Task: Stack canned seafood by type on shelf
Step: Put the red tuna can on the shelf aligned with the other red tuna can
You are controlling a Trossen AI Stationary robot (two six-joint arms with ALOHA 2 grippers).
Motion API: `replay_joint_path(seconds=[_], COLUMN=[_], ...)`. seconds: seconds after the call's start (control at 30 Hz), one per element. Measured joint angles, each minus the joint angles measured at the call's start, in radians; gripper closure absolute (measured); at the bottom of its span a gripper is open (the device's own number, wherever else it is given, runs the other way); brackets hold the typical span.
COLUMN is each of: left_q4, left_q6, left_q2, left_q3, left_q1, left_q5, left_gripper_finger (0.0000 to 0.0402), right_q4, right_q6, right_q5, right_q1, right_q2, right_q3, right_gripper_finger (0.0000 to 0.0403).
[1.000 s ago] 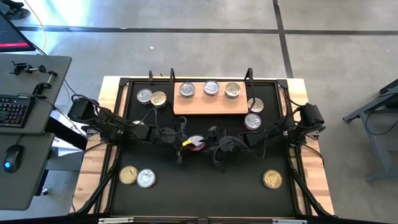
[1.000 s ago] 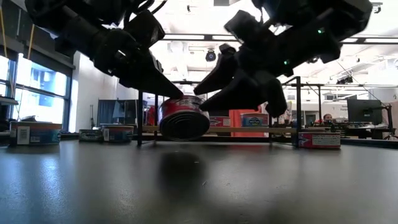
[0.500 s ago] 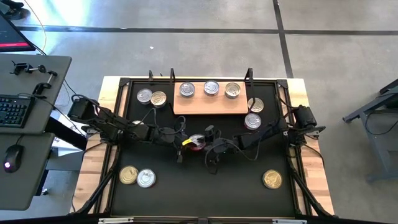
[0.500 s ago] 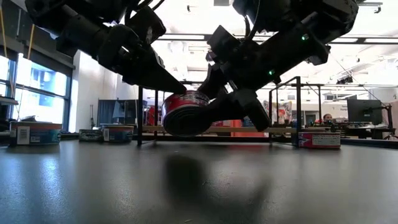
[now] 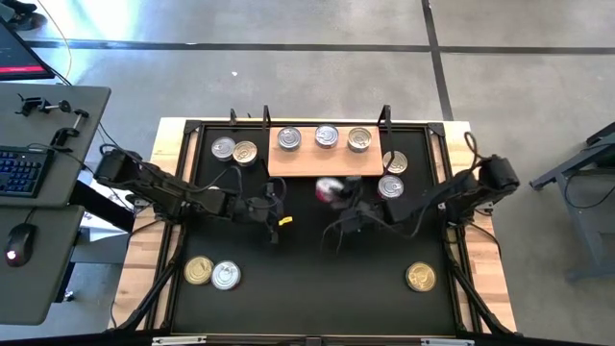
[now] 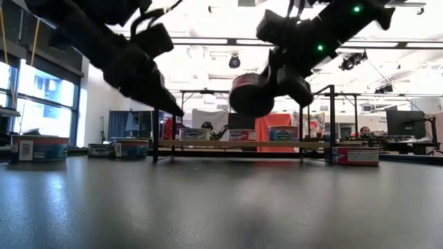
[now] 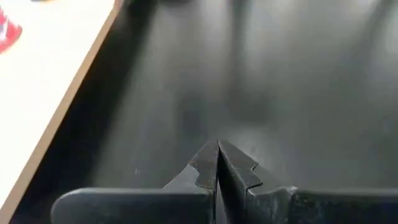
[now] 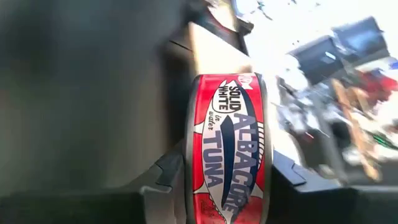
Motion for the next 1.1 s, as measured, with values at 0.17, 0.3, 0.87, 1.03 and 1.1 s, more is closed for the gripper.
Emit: replay_joint_path(seconds=[0.17,0.3,0.87,1.03,1.1], left_q4=[0.0,0.018,0.027,0.027,0.027], left_q6=[-0.002,-0.002,-0.027,-0.027,-0.027], left_q2=[0.0,0.001,0.001,0.001,0.001], left_q3=[-0.001,-0.001,-0.001,-0.001,-0.001], left_q1=[-0.018,-0.036,-0.053,-0.053,-0.053], left_q5=[-0.036,-0.08,-0.098,-0.098,-0.098], left_gripper_finger=[0.0401,0.0401,0.0401,0.0401,0.0401], right_q4=[0.011,0.058,0.173,0.126,0.094], right_q6=[-0.06,-0.108,-0.158,-0.128,-0.096], right_q5=[0.015,-0.025,-0.186,-0.202,-0.233], right_q1=[-0.109,-0.206,-0.314,-0.317,-0.328], right_q2=[0.012,0.076,0.161,0.161,0.161], right_q3=[0.0,0.0,-0.001,0.027,0.058], right_gripper_finger=[0.0287,0.0287,0.0116,0.0107,0.0114])
